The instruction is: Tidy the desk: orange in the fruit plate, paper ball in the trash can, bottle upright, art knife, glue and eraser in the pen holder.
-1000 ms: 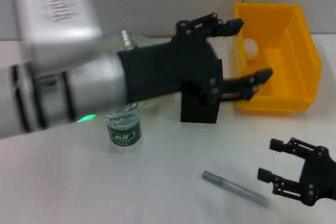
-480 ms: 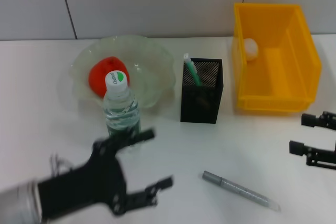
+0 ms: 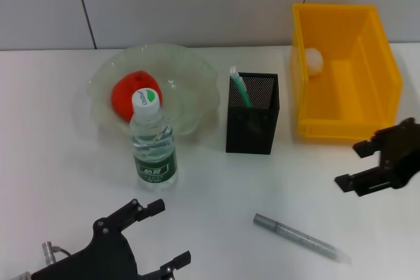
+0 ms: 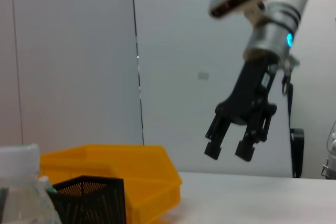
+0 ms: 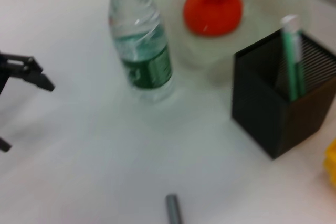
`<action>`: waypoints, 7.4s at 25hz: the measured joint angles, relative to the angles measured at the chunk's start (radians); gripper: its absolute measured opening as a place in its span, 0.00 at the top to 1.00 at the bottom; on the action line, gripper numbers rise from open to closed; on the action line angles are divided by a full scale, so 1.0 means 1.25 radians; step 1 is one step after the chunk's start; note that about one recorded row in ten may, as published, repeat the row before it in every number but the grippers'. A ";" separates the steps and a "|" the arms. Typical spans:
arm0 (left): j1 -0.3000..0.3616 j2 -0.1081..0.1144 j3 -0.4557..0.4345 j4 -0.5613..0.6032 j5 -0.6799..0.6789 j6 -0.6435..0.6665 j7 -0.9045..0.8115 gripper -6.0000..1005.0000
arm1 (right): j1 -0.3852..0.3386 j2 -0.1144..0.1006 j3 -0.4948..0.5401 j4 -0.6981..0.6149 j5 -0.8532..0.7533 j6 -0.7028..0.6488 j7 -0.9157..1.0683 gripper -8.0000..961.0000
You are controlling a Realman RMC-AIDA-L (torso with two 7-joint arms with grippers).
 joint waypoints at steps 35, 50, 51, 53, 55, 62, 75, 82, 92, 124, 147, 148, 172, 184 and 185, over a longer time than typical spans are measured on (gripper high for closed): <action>-0.009 0.005 0.003 -0.010 -0.001 -0.002 -0.033 0.17 | 0.160 0.018 -0.488 -0.194 -0.242 0.125 0.259 0.47; -0.009 0.006 0.004 -0.010 -0.001 -0.007 -0.035 0.17 | 0.165 0.018 -0.539 -0.243 -0.237 0.175 0.275 0.61; -0.009 0.006 0.005 -0.009 -0.001 -0.007 -0.035 0.17 | 0.165 0.018 -0.540 -0.246 -0.237 0.175 0.275 0.62; -0.009 0.006 0.005 -0.009 -0.001 -0.008 -0.035 0.17 | 0.167 0.018 -0.540 -0.253 -0.237 0.175 0.275 0.65; -0.009 0.006 0.005 -0.009 -0.001 -0.008 -0.035 0.17 | 0.168 0.018 -0.540 -0.257 -0.236 0.176 0.275 0.67; -0.010 0.006 0.000 -0.009 -0.001 -0.008 -0.035 0.17 | 0.169 0.018 -0.542 -0.257 -0.236 0.173 0.271 0.71; -0.010 0.007 -0.001 -0.008 0.000 -0.004 -0.036 0.17 | 0.154 0.012 -0.499 -0.167 -0.242 0.125 0.234 0.85; -0.009 0.007 -0.006 -0.002 -0.004 -0.004 -0.042 0.17 | 0.094 0.012 -0.446 0.042 -0.338 0.057 0.086 0.85; -0.009 0.000 -0.010 -0.003 -0.003 -0.003 -0.043 0.17 | 0.055 0.013 -0.450 0.279 -0.563 0.085 -0.104 0.86; -0.015 -0.013 -0.031 -0.010 -0.016 -0.002 -0.056 0.17 | 0.196 -0.009 -0.728 -0.097 -0.829 0.483 -0.304 0.86; -0.010 -0.014 -0.037 -0.010 -0.022 0.002 -0.056 0.17 | 0.261 0.007 -0.811 -0.188 -0.820 0.478 -0.294 0.82; -0.010 -0.014 -0.037 -0.010 -0.022 0.002 -0.056 0.17 | 0.261 0.008 -0.814 -0.188 -0.823 0.471 -0.289 0.82; -0.013 -0.009 -0.037 -0.018 -0.021 0.028 -0.056 0.17 | 0.093 0.013 -0.503 0.161 -0.497 0.484 -0.245 0.55; -0.015 -0.005 -0.035 -0.014 -0.014 0.033 -0.056 0.17 | -0.255 0.016 -0.127 -0.039 0.467 0.432 -0.612 0.36; -0.016 -0.005 -0.033 -0.013 -0.013 0.032 -0.056 0.17 | -0.266 0.016 -0.102 -0.099 0.519 0.393 -0.646 0.32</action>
